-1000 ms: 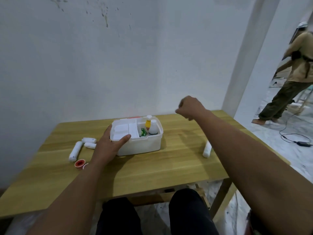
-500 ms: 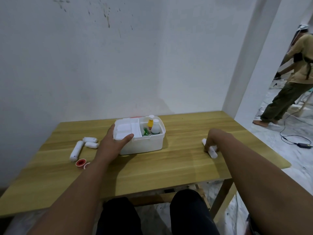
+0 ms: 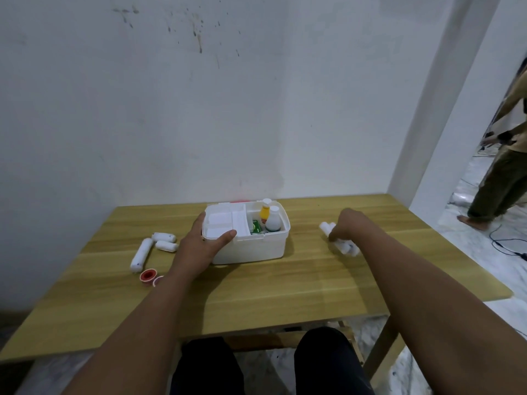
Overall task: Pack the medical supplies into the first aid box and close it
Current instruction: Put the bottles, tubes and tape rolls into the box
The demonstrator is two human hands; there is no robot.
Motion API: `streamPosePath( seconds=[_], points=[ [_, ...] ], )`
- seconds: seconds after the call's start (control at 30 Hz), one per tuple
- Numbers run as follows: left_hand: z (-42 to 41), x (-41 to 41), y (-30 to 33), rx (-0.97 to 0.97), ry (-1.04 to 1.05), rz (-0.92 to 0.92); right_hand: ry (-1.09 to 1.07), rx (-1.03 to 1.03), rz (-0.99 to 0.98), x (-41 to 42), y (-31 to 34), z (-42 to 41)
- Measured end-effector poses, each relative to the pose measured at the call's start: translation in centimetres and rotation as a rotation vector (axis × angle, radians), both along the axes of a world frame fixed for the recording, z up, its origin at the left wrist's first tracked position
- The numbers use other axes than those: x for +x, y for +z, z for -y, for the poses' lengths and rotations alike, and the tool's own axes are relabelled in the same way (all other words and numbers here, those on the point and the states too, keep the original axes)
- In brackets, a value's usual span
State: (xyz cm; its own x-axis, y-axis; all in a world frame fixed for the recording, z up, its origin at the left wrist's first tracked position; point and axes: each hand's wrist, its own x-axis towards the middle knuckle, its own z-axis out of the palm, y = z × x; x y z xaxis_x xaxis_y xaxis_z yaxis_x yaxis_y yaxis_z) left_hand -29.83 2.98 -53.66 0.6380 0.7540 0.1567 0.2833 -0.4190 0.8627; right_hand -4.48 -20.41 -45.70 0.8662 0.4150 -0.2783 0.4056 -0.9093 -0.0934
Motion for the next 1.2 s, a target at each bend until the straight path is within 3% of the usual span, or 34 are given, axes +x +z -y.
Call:
streamPosePath(
  seconds=[0.1, 0.23, 0.37, 0.57, 0.83, 1.0, 1.2],
  points=[
    [0.0, 0.0, 0.0, -0.004, 0.003, -0.004, 0.016, 0.309, 0.025, 0.1, 1.8, -1.1],
    [0.2, 0.1, 0.1, -0.007, 0.001, -0.003, 0.086, 0.722, -0.162, -1.0, 4.2, -3.4],
    [0.4, 0.0, 0.3, 0.001, -0.009, -0.005, 0.204, 0.899, -0.273, -3.0, 4.9, -5.6],
    [0.5, -0.1, 0.7, -0.008, -0.005, -0.006, 0.383, 0.868, -0.07, -4.7, 2.8, -6.9],
    [0.7, 0.0, 0.6, -0.002, 0.007, 0.029, 0.35, 0.844, 0.066, -5.8, -1.1, -6.1],
    [1.0, 0.1, 0.7, -0.001, 0.014, 0.04, 0.412, 0.709, 0.223, -6.7, -2.1, -6.5],
    [0.6, 0.0, 0.5, -0.014, -0.008, 0.044, 0.483, 0.773, 0.296, -6.2, -2.7, -6.2]
  ],
)
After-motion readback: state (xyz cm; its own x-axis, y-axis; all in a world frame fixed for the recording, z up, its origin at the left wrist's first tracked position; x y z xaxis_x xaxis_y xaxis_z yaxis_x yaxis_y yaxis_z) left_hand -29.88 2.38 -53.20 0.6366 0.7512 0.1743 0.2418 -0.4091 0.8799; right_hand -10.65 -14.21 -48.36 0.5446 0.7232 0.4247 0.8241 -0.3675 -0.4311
